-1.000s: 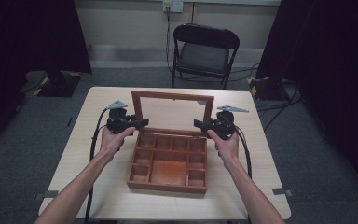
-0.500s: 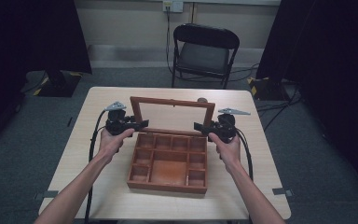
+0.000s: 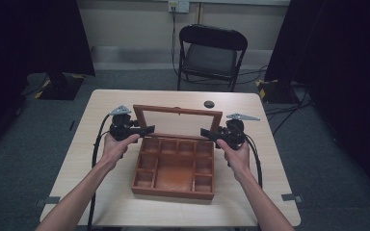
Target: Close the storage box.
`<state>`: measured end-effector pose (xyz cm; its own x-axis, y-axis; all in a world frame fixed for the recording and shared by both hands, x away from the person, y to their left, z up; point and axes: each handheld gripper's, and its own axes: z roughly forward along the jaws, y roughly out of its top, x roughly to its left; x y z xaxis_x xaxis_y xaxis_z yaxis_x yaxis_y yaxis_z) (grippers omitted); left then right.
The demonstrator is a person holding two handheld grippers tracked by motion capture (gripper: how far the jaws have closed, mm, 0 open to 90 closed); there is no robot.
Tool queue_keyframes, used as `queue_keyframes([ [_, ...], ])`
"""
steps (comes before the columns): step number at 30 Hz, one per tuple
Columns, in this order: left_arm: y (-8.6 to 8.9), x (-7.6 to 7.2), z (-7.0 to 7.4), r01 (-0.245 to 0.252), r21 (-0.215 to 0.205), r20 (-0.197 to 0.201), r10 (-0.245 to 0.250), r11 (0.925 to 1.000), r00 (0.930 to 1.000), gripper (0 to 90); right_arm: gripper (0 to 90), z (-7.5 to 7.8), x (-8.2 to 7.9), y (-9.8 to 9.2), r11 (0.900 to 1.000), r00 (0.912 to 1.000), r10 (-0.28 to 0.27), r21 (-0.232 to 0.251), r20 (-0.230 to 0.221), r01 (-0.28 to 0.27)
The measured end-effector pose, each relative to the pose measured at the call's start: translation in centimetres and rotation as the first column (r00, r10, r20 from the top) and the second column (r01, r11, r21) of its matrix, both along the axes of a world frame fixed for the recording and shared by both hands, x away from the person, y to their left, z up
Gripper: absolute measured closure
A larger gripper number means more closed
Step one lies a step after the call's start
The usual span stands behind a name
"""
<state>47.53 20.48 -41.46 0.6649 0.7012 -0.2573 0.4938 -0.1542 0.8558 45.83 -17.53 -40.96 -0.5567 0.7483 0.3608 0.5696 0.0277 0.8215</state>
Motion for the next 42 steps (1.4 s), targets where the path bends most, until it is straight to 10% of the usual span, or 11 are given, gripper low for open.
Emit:
queue_keyframes([
  [42,2.5,-4.2,0.6,-0.016,0.001,-0.017,0.016,0.9999,0.9997,30.8,41.3,0.2,-2.8,-0.7,0.998,0.9986,-0.037,-0.06,-0.038,0.035],
])
